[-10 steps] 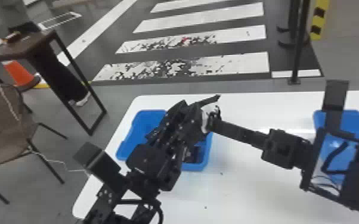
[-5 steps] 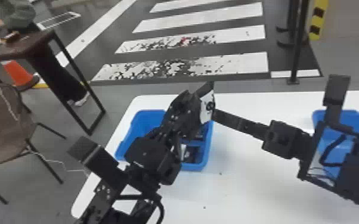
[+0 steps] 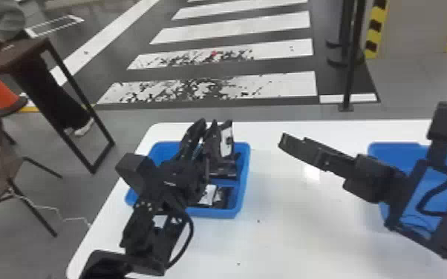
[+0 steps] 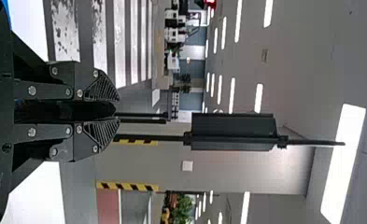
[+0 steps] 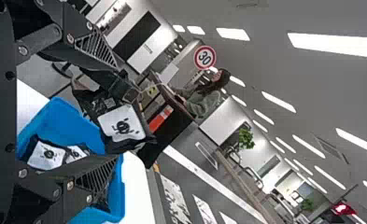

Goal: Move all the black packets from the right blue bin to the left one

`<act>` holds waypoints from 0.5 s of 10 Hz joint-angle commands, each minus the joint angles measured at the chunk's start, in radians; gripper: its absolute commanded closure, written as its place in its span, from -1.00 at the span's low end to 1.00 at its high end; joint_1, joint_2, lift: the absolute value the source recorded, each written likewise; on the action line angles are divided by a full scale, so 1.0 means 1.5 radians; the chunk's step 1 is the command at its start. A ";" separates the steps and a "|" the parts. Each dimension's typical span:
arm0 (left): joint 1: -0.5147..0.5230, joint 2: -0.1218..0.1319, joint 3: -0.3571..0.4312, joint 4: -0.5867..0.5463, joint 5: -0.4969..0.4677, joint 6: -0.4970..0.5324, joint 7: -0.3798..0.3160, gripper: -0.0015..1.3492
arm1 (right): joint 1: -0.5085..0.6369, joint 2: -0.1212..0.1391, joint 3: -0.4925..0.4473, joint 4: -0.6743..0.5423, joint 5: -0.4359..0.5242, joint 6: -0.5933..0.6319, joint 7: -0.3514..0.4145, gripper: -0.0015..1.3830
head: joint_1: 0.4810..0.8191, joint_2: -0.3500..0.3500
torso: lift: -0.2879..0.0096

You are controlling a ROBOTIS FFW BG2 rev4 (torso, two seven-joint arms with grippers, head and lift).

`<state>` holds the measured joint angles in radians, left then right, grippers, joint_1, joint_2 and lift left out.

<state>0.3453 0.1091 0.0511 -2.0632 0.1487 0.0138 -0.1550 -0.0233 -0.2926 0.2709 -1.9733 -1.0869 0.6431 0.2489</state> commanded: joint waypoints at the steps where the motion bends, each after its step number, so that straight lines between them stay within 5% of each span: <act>1: -0.009 -0.003 0.030 0.021 -0.009 -0.055 0.014 -0.89 | 0.030 0.000 -0.040 -0.042 0.039 0.005 0.000 -0.79 | 0.17 0.82 | -0.01; 5: 0.046 -0.009 0.035 -0.008 0.035 -0.225 0.016 -0.65 | 0.142 0.013 -0.138 -0.128 0.104 0.013 0.001 -0.79 | 0.00 0.83 | -0.01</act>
<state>0.3883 0.0960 0.1108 -2.0552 0.1791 -0.2864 -0.1304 0.1597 -0.2797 0.0897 -2.1454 -0.9570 0.6625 0.2501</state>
